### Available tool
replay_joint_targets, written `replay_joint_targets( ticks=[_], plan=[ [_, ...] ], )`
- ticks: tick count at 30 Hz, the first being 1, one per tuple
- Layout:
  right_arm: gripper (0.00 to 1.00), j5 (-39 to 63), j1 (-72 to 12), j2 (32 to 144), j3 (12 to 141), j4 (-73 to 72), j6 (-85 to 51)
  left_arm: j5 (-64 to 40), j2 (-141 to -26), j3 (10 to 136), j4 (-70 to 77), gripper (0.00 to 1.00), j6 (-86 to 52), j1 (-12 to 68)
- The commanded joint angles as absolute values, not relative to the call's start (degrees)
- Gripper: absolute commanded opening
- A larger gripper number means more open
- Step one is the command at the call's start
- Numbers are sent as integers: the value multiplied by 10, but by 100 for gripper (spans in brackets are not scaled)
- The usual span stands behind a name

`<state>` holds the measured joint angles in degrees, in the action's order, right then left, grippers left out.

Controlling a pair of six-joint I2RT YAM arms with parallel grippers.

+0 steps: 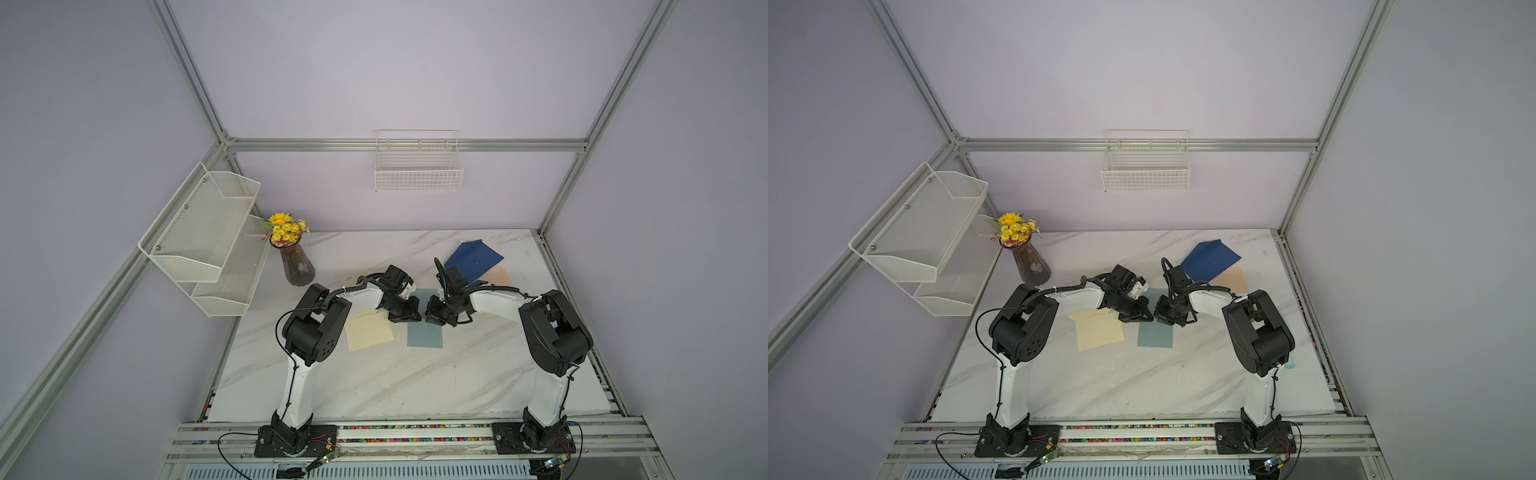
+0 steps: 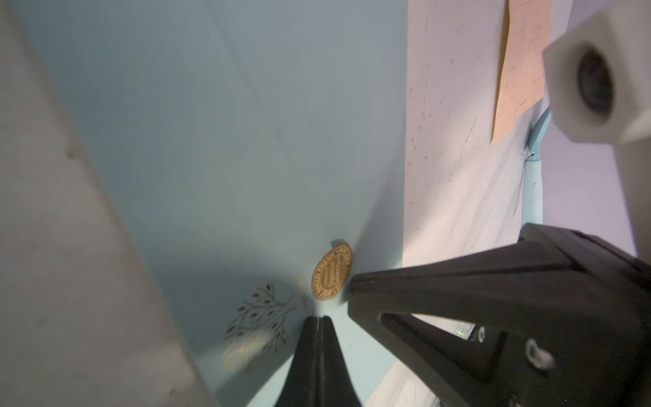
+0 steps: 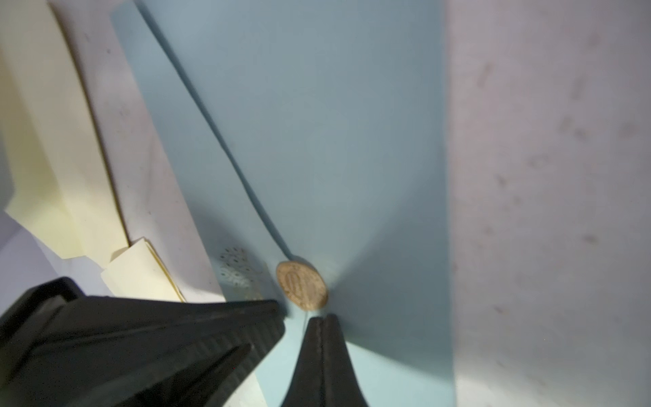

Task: Fold the letter paper in half and place it into the envelope
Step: Fold the envelope flap on the envelope.

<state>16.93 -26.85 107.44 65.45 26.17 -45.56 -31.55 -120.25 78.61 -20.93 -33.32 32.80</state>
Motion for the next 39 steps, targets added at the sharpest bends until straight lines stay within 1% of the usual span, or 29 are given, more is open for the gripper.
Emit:
replay_joint_targets(
  ticks=[1, 10, 23, 33, 39],
  plan=[
    [0, 114, -264, 1044, 631, 340, -459, -284, -1220, 787, -233, 0, -324, 330],
    [0, 132, -261, 1033, 599, 336, -455, -275, -1220, 797, -234, 0, -332, 331],
    [0, 161, -257, 1062, 597, 315, -455, -271, -1270, 885, -261, 0, -345, 354],
    [0, 174, -241, 1063, 594, 307, -453, -272, -1304, 912, -264, 0, -354, 367],
    [0, 179, -227, 1058, 589, 308, -451, -263, -1295, 895, -271, 0, -349, 350]
  ],
)
